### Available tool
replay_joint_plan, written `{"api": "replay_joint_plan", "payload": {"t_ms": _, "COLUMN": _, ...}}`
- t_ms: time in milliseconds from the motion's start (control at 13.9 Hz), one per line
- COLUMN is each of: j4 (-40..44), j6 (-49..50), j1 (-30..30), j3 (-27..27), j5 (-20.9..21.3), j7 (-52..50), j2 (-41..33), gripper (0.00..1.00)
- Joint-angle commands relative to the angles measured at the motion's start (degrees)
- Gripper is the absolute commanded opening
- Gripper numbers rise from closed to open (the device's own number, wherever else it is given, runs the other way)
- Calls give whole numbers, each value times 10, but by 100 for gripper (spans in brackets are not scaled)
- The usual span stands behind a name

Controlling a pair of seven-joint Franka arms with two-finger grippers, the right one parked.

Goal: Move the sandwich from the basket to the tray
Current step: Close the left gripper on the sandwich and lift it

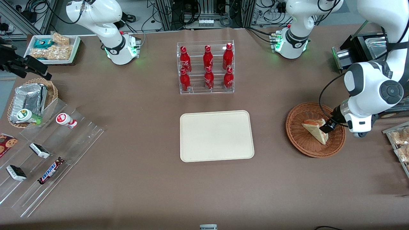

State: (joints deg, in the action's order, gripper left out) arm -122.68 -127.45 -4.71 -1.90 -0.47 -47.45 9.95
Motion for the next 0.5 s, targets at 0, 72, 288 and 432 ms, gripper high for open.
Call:
{"api": "replay_joint_plan", "payload": {"t_ms": 0, "j4": -3, "j6": -17, "j1": 1, "j3": -1, "j5": 7, "j7": -36, "j2": 17, "gripper": 100}}
{"api": "replay_joint_plan", "payload": {"t_ms": 72, "j4": -2, "j6": -22, "j1": 0, "j3": -1, "j5": 7, "j7": -36, "j2": 24, "gripper": 100}}
{"api": "replay_joint_plan", "payload": {"t_ms": 288, "j4": -2, "j6": -43, "j1": -1, "j3": -1, "j5": -1, "j7": -41, "j2": 58, "gripper": 100}}
{"api": "replay_joint_plan", "payload": {"t_ms": 432, "j4": -2, "j6": -43, "j1": -1, "j3": -1, "j5": -2, "j7": -54, "j2": 67, "gripper": 86}}
